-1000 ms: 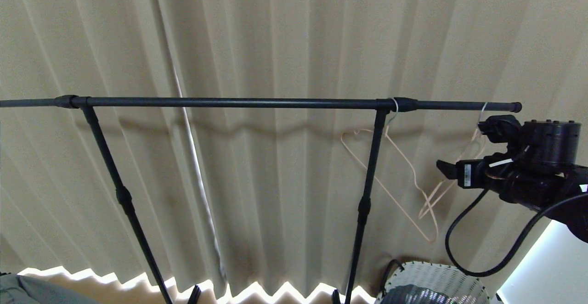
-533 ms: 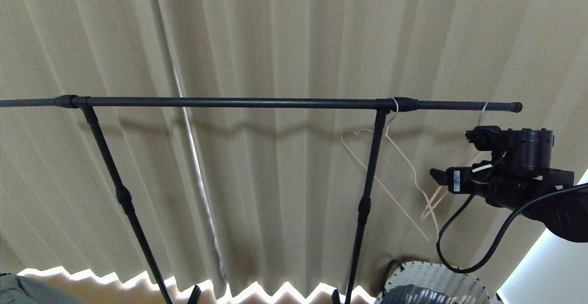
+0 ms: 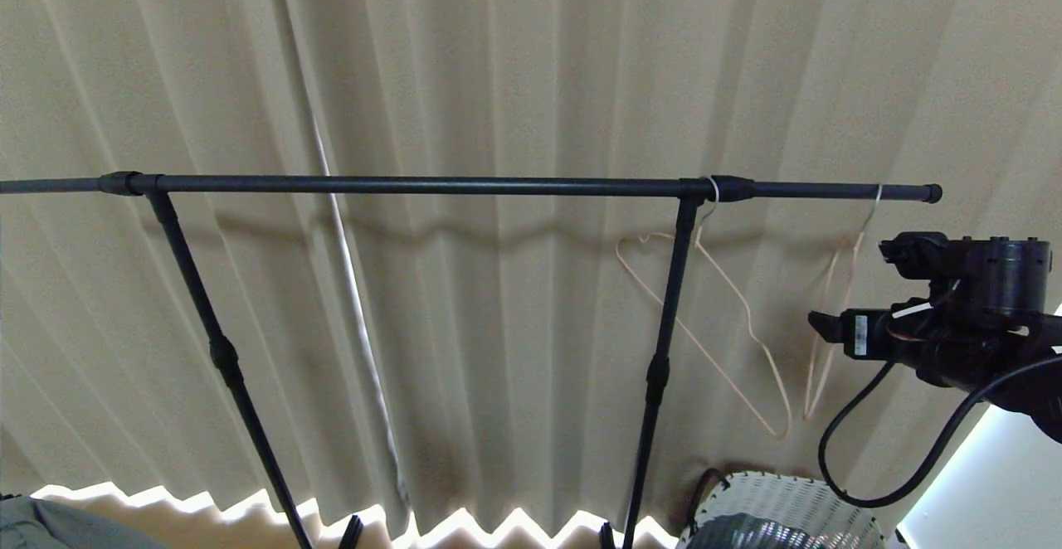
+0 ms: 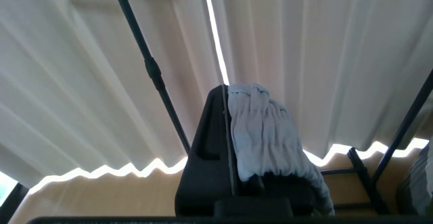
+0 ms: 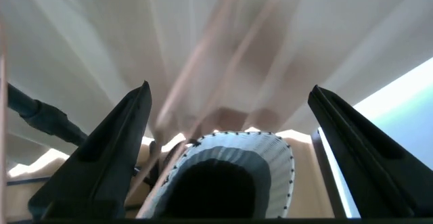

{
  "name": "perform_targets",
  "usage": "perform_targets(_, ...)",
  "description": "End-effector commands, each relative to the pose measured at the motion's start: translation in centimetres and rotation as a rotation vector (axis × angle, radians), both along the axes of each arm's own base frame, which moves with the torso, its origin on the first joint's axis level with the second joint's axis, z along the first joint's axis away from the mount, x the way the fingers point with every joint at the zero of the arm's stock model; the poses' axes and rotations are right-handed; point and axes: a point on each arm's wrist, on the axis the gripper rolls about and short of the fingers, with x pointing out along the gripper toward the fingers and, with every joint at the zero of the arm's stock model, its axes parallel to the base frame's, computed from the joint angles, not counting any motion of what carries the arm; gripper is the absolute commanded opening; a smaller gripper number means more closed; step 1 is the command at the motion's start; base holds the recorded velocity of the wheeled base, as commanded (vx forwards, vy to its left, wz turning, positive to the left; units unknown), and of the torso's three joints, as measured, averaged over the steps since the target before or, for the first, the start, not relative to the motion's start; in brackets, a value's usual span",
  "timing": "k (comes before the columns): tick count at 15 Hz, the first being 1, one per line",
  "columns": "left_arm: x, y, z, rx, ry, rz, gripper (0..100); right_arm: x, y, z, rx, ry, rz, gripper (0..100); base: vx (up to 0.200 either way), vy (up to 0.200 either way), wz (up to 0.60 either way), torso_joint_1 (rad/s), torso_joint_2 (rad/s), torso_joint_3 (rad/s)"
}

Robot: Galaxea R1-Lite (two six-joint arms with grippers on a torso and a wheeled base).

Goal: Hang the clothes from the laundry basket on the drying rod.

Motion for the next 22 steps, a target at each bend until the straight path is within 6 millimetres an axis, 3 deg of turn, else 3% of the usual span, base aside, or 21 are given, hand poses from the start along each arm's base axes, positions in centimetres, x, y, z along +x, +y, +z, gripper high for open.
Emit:
perform_targets(1, 0.0, 0.0, 0.0, 0.000, 0.001, 0.000, 0, -0.4, -0.3, 0.5, 0.000, -0.016, -0.009, 100, 0.000, 0.000, 0.00, 0.000, 0.00, 0.000)
perform_targets(6, 0.0, 0.0, 0.0, 0.000, 0.001, -0.003, 0, -0.8, -0.8, 0.9, 0.003, 0.006, -0.021, 100, 0.000, 0.000, 0.00, 0.000, 0.00, 0.000)
perform_targets(12, 0.0, 0.0, -0.1, 0.000, 0.003, -0.003, 0, 0.9, -1.2, 3.0, 0.031, 0.051, 0.005, 100, 0.000, 0.000, 0.00, 0.000, 0.00, 0.000)
perform_targets(15, -0.1, 0.0, -0.1, -0.001, -0.002, -0.003, 0, 1.7, -2.9, 1.6, 0.047, 0.101, -0.027, 100, 0.000, 0.000, 0.00, 0.000, 0.00, 0.000)
perform_targets(22, -0.1, 0.0, -0.1, -0.001, -0.003, -0.004, 0, 0.3, -2.7, 0.2, 0.049, 0.153, -0.027, 100, 0.000, 0.000, 0.00, 0.000, 0.00, 0.000)
